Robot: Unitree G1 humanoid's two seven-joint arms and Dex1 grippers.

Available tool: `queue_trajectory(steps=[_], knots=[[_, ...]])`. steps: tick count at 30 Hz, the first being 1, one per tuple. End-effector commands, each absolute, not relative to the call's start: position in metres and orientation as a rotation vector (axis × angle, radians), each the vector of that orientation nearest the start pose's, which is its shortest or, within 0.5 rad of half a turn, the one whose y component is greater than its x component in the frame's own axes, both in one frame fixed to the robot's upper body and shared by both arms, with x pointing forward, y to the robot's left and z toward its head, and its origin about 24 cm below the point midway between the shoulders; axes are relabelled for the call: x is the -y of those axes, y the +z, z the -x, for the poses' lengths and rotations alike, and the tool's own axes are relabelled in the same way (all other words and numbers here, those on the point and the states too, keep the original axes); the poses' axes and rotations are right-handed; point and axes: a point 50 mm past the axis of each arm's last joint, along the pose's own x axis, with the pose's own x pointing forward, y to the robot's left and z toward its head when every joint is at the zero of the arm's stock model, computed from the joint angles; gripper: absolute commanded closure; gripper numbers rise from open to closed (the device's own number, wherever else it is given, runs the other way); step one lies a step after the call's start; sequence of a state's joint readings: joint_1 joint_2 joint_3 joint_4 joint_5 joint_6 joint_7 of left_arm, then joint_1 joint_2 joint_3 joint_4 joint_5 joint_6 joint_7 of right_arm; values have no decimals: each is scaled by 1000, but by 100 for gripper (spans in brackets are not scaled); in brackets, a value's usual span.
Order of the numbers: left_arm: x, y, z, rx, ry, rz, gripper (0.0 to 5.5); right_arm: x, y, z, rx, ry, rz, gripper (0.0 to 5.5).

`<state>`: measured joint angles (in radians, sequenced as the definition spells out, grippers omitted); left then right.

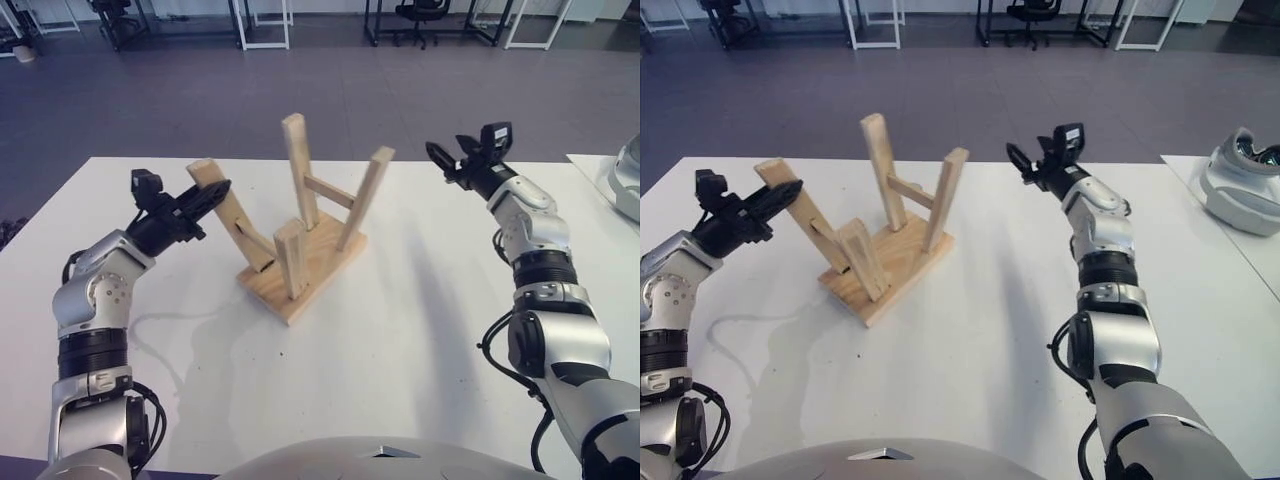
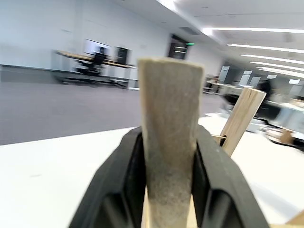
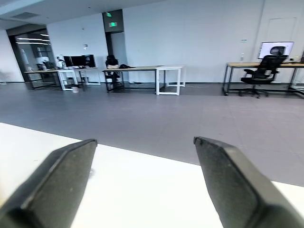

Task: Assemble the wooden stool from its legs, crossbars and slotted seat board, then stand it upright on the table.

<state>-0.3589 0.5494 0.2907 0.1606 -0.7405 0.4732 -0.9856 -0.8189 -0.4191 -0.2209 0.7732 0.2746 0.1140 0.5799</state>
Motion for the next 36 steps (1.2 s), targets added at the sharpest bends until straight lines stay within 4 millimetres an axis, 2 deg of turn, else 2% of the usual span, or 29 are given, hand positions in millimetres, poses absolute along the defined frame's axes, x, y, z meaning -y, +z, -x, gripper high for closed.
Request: queue_trajectory(steps=[1, 3, 5, 8, 9, 11, 12, 14, 15, 18, 19, 21, 22, 24, 26, 28, 29, 31, 32, 34, 36], knots=[[-218, 161, -296, 96, -1085, 364, 444, 249, 161, -376, 45, 416, 20, 168], [-199, 168, -300, 99, -1194, 377, 444, 238, 146, -362, -7, 604, 78, 168], [-184, 169, -303, 83, -1249, 375, 444, 229, 135, -352, -42, 714, 104, 168], [-169, 149, -302, -26, -1287, 304, 444, 230, 132, -350, -52, 718, 117, 168], [-170, 140, -302, -61, -1278, 292, 408, 232, 132, -350, -56, 715, 126, 168], [-178, 134, -306, -78, -1228, 290, 377, 236, 132, -350, -64, 701, 138, 168], [-183, 135, -309, -68, -1203, 292, 344, 239, 131, -350, -67, 689, 139, 168], [-189, 138, -312, -44, -1176, 295, 314, 243, 130, -348, -72, 674, 139, 168], [-191, 145, -311, -10, -1180, 312, 284, 245, 127, -346, -87, 671, 152, 168], [-190, 177, -291, 109, -1239, 307, 227, 255, 102, -334, -206, 681, 265, 168], [-189, 182, -285, 123, -1250, 299, 212, 257, 97, -331, -230, 688, 288, 168], [-203, 193, -264, 132, -1232, 264, 183, 269, 87, -306, -278, 748, 305, 168], [-215, 192, -253, 99, -1201, 245, 164, 277, 87, -292, -289, 779, 283, 168], [-242, 169, -230, -81, -1121, 174, 136, 292, 93, -264, -315, 839, 251, 168], [-256, 146, -211, -258, -1074, 99, 114, 296, 98, -245, -354, 916, 235, 168], [-262, 129, -198, -384, -1046, 46, 114, 290, 96, -234, -401, 996, 254, 168], [-262, 117, -193, -453, -1037, 2, 114, 286, 90, -240, -398, 977, 296, 168], [-260, 100, -187, -541, -1035, -94, 114, 279, 81, -251, -375, 941, 339, 168], [-251, 76, -180, -618, -1039, -187, 114, 274, 66, -255, -389, 925, 366, 168], [-229, 46, -171, -641, -1049, -269, 114, 259, 40, -249, -430, 981, 340, 168], [-216, 39, -176, -582, -1002, -278, 114, 247, 30, -238, -450, 1060, 284, 168]])
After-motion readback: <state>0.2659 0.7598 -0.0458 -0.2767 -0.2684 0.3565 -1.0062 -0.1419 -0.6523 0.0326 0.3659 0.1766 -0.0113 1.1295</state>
